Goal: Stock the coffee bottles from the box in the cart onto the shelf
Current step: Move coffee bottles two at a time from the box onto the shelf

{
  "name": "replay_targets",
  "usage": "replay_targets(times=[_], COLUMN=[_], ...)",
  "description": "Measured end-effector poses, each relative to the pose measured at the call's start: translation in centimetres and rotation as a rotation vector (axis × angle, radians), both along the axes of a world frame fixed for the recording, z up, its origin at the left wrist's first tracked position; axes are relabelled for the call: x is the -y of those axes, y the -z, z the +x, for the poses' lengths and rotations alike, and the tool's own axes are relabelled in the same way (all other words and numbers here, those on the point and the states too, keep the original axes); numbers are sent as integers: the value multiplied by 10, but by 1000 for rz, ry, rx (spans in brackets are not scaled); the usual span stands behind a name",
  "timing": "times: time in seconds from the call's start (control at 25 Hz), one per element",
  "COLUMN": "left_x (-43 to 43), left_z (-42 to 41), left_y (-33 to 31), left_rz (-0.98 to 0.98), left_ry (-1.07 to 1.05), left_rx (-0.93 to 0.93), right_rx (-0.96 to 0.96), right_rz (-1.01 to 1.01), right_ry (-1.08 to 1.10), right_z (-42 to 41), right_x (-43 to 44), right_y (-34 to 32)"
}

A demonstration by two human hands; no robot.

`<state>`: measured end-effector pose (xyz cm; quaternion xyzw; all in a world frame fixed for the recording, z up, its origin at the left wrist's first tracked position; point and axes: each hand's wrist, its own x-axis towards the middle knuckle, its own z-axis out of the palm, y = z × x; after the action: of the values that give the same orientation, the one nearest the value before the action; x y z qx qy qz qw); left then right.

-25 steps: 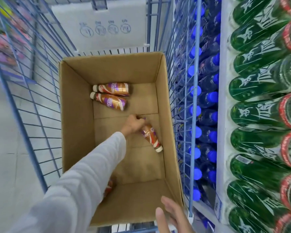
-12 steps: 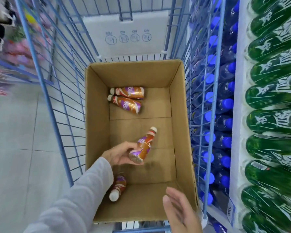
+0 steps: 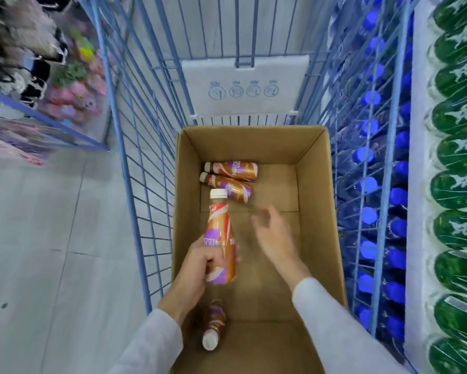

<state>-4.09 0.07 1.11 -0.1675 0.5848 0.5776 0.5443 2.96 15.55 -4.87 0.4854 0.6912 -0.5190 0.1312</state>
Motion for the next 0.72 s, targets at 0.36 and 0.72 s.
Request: replay_targets(times=[0.36, 0.72], left_x=[40, 60], left_z=[-11, -6], left_y=[-45, -125], left_rz=[-23, 42], left_ry=[-144, 62], left_rx=[66, 29], right_rx=[307, -12], right_rz=[505, -260], right_ry=[-699, 334], right_z=[-108, 17], right_x=[7, 72], right_y=[120, -44])
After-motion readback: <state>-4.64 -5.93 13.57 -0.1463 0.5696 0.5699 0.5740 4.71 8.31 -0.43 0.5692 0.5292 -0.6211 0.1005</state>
